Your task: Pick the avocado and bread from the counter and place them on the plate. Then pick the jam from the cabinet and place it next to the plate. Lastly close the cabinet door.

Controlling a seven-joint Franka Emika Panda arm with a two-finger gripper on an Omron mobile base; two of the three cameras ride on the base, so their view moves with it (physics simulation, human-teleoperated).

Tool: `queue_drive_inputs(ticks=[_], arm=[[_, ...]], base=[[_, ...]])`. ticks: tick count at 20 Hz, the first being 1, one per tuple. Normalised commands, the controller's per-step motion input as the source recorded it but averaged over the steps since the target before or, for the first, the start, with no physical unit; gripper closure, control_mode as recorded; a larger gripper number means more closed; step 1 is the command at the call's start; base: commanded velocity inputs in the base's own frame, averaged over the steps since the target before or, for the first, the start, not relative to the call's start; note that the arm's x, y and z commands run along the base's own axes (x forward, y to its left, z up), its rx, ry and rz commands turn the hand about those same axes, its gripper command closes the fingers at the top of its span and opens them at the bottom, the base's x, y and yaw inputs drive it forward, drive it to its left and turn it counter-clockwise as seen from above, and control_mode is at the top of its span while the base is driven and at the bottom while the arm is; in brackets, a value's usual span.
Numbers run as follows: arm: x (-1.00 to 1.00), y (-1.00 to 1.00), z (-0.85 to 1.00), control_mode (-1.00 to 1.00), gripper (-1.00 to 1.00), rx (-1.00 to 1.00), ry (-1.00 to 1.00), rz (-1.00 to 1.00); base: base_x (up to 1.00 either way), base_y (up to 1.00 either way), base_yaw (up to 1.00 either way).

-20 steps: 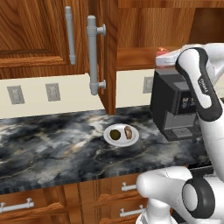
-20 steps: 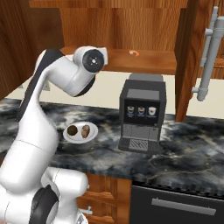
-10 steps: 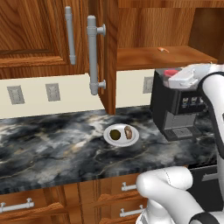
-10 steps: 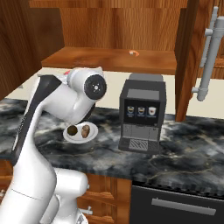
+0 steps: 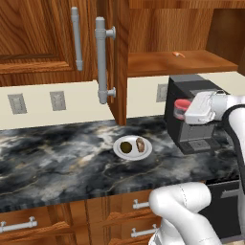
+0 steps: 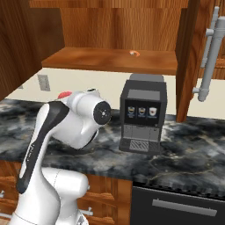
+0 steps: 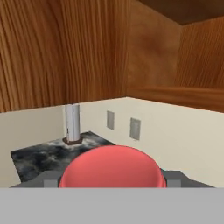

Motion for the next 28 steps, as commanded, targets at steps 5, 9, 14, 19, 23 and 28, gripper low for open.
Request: queue_drive_inputs(ticks=[5, 9, 14, 19, 23, 28], arm=[[-0.17, 0.12, -0.47, -1.0, 1.0, 0.0, 0.0, 0.14], [-0.08, 0.0, -0.39, -1.0, 1.0, 0.0, 0.01, 0.1], [0.0, 0.0, -0.44, -1.0, 1.0, 0.0, 0.0, 0.05], [0.0, 0.0, -0.44, -1.0, 1.0, 0.0, 0.0, 0.0], [0.01, 0.0, -0.54, -1.0, 1.0, 0.0, 0.01, 0.0], [0.03, 0.0, -0.43, -1.0, 1.0, 0.0, 0.01, 0.01]], base=[[0.0, 0.0, 0.0], [0.0, 0.0, 0.0], [0.0, 0.0, 0.0], [0.0, 0.0, 0.0], [0.0, 0.0, 0.0], [0.0, 0.0, 0.0]])
